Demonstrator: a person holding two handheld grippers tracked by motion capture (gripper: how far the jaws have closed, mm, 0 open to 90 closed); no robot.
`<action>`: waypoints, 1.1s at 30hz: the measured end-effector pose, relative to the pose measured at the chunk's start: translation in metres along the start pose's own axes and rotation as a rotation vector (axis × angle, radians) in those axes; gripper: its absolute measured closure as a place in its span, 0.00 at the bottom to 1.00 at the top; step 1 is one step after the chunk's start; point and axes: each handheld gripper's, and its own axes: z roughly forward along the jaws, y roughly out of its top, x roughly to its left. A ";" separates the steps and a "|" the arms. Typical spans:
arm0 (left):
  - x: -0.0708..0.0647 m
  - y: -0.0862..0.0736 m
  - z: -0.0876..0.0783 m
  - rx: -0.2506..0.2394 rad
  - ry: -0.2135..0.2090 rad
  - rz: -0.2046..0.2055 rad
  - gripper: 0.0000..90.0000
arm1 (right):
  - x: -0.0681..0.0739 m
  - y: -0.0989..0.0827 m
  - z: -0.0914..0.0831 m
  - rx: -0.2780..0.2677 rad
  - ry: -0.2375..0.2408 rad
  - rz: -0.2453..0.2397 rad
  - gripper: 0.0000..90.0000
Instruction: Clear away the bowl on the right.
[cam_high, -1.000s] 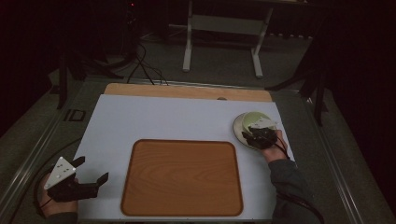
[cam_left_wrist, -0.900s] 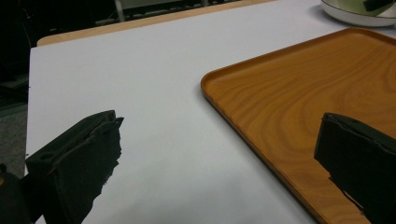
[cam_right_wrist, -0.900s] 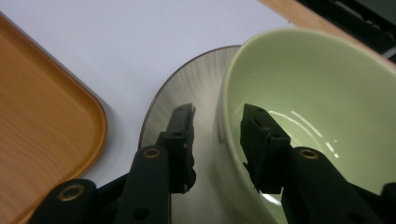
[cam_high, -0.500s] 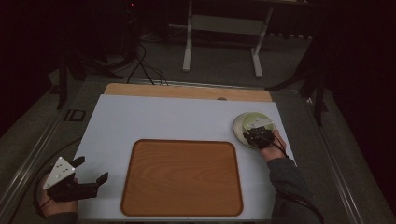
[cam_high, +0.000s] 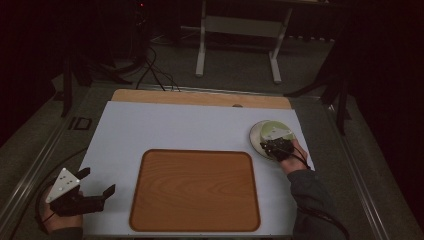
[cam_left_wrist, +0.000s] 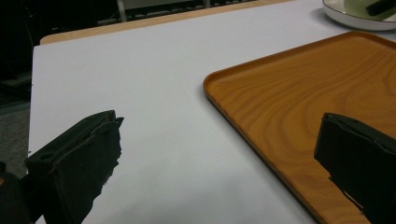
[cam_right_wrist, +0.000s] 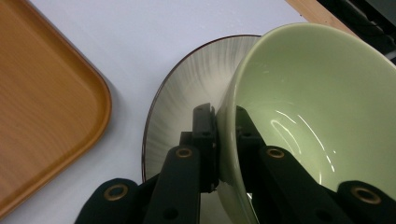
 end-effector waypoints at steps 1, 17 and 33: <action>0.000 0.000 0.000 0.000 0.000 0.000 0.00 | 0.000 0.000 0.000 0.002 0.002 -0.007 0.93; 0.000 0.000 0.000 0.001 0.000 0.000 0.00 | 0.002 0.002 -0.007 -0.006 0.002 -0.038 0.92; 0.000 0.000 0.000 0.001 0.001 -0.001 0.00 | 0.008 0.012 -0.017 -0.036 0.002 -0.075 0.92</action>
